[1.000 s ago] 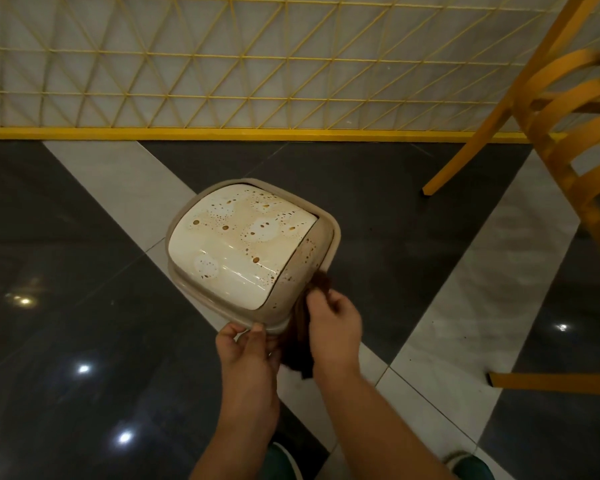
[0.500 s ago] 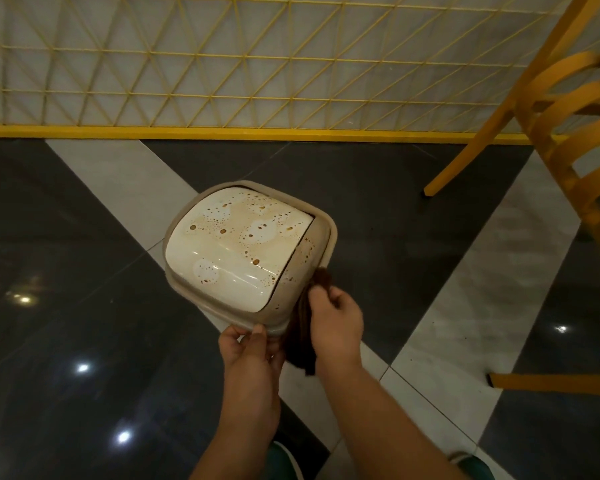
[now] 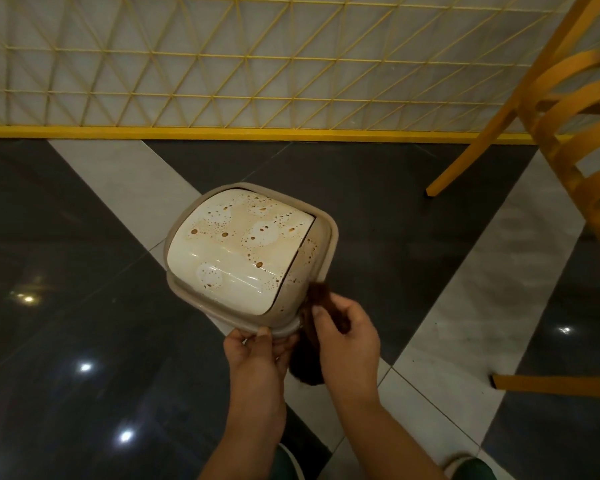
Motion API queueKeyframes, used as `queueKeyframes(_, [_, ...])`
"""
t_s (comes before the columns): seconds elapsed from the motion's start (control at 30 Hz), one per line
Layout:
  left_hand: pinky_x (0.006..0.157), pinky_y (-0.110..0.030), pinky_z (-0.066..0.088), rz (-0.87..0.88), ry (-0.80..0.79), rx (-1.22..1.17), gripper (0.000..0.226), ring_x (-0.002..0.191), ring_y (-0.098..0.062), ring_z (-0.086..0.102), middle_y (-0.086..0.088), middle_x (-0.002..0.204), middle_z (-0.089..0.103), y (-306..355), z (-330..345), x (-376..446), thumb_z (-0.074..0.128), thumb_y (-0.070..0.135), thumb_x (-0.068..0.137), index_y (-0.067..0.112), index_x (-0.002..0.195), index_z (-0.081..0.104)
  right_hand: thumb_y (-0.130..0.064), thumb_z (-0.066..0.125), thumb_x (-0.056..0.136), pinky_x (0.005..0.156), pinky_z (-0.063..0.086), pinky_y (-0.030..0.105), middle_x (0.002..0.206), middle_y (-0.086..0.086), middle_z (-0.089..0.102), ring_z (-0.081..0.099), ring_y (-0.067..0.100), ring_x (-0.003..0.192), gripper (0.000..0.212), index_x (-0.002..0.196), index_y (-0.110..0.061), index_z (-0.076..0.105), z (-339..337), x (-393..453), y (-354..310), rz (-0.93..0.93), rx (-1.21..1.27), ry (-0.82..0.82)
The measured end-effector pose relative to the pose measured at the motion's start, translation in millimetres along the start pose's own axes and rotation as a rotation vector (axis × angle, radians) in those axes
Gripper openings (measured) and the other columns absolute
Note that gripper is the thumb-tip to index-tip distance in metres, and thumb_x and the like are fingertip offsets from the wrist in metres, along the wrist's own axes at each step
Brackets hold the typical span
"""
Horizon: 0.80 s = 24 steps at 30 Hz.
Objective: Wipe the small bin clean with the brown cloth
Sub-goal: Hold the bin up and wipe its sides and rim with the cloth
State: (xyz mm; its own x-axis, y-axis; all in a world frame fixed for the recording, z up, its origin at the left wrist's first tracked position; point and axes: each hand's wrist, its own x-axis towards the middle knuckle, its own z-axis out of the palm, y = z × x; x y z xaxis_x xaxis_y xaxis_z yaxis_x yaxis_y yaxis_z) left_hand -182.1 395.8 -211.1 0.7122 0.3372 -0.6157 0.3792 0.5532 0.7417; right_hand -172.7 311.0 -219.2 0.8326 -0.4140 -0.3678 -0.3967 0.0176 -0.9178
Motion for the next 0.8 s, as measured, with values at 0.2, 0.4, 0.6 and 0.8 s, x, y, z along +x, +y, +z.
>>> queueKeyframes(0.2, [0.079,-0.039,0.053,-0.002,-0.017,0.06,0.012,0.09,-0.028,0.065,-0.018,0.102,0.065,-3.2,-2.3,-0.2,0.045,0.009,0.098,0.016,0.107,0.046,-0.02,0.067,0.086,0.081,0.046,0.009,0.103,-0.021,0.061,0.059,-0.001,0.101,0.032,0.108,-0.043,0.058,-4.1,-22.9,-24.8,-0.5,-0.135,-0.094])
queueKeyframes(0.4, [0.067,-0.037,0.05,-0.013,-0.01,0.077,0.014,0.085,-0.027,0.062,-0.017,0.099,0.063,-7.2,-2.3,1.6,0.048,0.01,0.096,0.022,0.103,0.046,-0.022,0.064,0.086,0.084,0.046,0.013,0.102,-0.007,0.059,0.056,0.0,0.097,0.02,0.105,-0.024,0.07,9.2,-6.4,-33.0,-0.751,-0.263,-0.091])
queueKeyframes(0.6, [0.081,-0.038,0.053,-0.004,-0.01,0.054,0.012,0.087,-0.026,0.066,-0.02,0.103,0.065,-4.9,1.3,0.2,0.042,0.008,0.1,0.018,0.104,0.046,-0.014,0.058,0.09,0.09,0.045,0.012,0.107,-0.018,0.055,0.055,-0.004,0.105,0.029,0.106,-0.037,0.061,7.3,12.6,-47.6,-0.518,-0.105,-0.004])
queueKeyframes(0.8, [0.085,-0.058,0.05,-0.089,-0.032,0.069,0.015,0.096,-0.038,0.066,-0.019,0.103,0.065,0.7,-0.5,-3.9,0.052,0.015,0.095,0.028,0.102,0.049,-0.019,0.059,0.086,0.087,0.044,0.011,0.105,-0.01,0.058,0.057,0.001,0.101,0.021,0.104,-0.026,0.067,2.0,-18.3,-6.4,-0.727,-0.244,-0.077])
